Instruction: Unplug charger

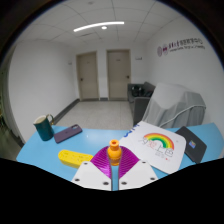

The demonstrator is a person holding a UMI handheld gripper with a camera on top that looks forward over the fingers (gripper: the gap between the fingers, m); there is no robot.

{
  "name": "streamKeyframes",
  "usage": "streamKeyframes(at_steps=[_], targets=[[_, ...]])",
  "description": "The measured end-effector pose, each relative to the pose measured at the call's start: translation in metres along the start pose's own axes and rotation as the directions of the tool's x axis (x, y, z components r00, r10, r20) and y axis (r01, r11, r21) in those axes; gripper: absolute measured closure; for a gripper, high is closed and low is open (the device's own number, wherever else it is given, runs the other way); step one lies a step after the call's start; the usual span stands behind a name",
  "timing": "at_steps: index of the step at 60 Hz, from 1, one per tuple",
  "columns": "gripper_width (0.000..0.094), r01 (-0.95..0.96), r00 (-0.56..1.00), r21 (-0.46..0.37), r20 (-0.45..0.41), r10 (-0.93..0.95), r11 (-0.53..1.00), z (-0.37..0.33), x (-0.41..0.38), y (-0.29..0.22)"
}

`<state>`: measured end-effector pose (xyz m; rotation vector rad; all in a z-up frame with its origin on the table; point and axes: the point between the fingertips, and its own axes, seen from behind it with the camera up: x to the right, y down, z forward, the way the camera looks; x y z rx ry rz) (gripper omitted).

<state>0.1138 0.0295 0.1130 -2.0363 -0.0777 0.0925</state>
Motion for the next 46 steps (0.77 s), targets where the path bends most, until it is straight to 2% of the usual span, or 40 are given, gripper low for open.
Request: streamKeyframes(at_steps=[4, 9, 16, 26, 28, 29, 31, 32, 35, 46], targets=[[0.0878, -0.002, 1.0, -0.135, -0.025, -0.001, 0.991, 0.006, 0.008, 0.046], [0.0866, -0.005, 1.0, -0.257, -0.014, 0.002, 0.966, 0.021, 0.015, 0.091], [0.0795, -0.014, 1.0, -0.322, -0.015, 0.01, 0.947, 0.041, 0.013, 0.112], [0.0658, -0.073, 0.996, -0.347, -0.08, 0.048, 0.935, 0.061, 0.018, 0.105], [0.0555, -0.089, 0.994, -0.349, -0.085, 0.063, 0.933, 0.063, 0.016, 0.104], [0.0433, -0.095, 0.994, -0.349, -0.086, 0.069, 0.933, 0.063, 0.016, 0.103], [0.0338, -0.1, 0.994, -0.346, -0.082, 0.076, 0.933, 0.065, 0.014, 0.101], [0.0227, -0.101, 0.994, -0.342, -0.082, 0.077, 0.934, 0.065, 0.013, 0.1], [0.0178, -0.112, 0.992, -0.338, -0.096, 0.084, 0.935, 0.062, 0.013, 0.098], [0.009, -0.198, 0.977, -0.303, -0.132, 0.164, 0.932, 0.031, 0.007, 0.086]])
